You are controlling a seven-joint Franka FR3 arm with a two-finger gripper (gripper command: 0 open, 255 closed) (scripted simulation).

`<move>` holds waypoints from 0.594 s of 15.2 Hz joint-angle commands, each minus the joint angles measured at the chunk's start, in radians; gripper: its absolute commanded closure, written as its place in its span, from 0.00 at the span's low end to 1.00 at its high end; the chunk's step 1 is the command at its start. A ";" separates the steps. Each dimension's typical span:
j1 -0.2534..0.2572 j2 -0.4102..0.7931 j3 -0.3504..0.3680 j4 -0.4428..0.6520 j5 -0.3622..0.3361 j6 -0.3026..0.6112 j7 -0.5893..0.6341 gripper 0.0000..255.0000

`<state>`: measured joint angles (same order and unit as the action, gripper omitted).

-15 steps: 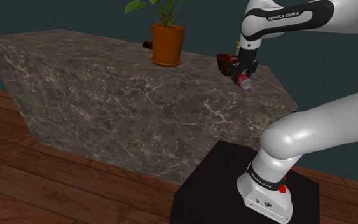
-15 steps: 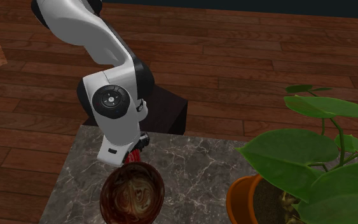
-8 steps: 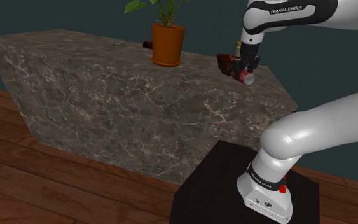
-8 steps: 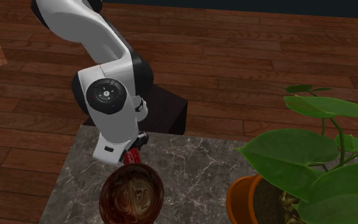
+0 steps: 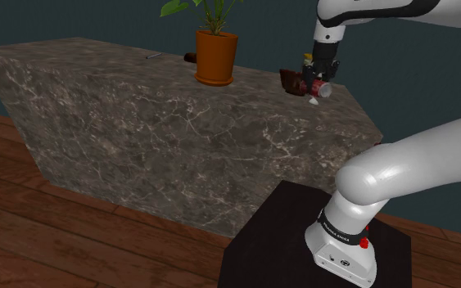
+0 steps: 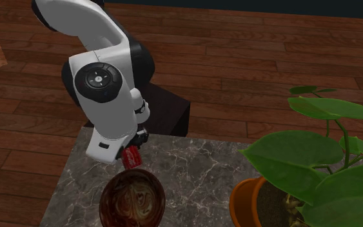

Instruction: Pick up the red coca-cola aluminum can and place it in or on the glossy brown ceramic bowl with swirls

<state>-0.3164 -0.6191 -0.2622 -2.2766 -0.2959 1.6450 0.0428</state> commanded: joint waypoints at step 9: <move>0.005 0.026 0.015 0.155 0.014 -0.127 -0.024 1.00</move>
<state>-0.3122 -0.5984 -0.2496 -2.1432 -0.2837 1.5337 0.0214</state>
